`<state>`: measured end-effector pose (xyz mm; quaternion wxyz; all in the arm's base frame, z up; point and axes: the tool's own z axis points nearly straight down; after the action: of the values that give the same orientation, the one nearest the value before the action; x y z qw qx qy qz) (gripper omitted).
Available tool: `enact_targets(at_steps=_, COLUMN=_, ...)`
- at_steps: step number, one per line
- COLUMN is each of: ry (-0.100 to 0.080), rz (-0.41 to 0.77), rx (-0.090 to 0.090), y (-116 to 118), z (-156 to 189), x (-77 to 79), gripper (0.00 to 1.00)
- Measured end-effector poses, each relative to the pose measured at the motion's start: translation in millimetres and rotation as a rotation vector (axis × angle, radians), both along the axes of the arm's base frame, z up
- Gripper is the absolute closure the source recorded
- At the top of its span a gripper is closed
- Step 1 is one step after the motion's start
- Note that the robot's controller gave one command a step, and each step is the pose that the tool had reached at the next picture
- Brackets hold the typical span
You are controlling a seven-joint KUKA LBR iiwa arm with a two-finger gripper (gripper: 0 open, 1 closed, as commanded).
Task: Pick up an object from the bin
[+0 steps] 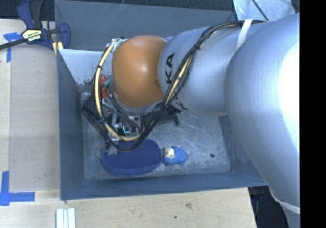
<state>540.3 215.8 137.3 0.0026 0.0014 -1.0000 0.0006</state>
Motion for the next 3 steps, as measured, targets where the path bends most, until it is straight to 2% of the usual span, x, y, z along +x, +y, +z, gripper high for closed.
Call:
enact_targets(at_steps=1, ry=-0.007, rz=-0.226, rx=0.002, y=-21.0, z=-66.3, x=38.2, gripper=0.00)
enact_targets(at_steps=2, ry=-0.009, rz=-0.228, rx=0.002, y=-21.1, z=-62.3, x=39.6, gripper=1.00)
enact_targets(at_steps=3, ry=-0.007, rz=-0.220, rx=0.000, y=-26.6, z=28.0, x=30.7, gripper=1.00)
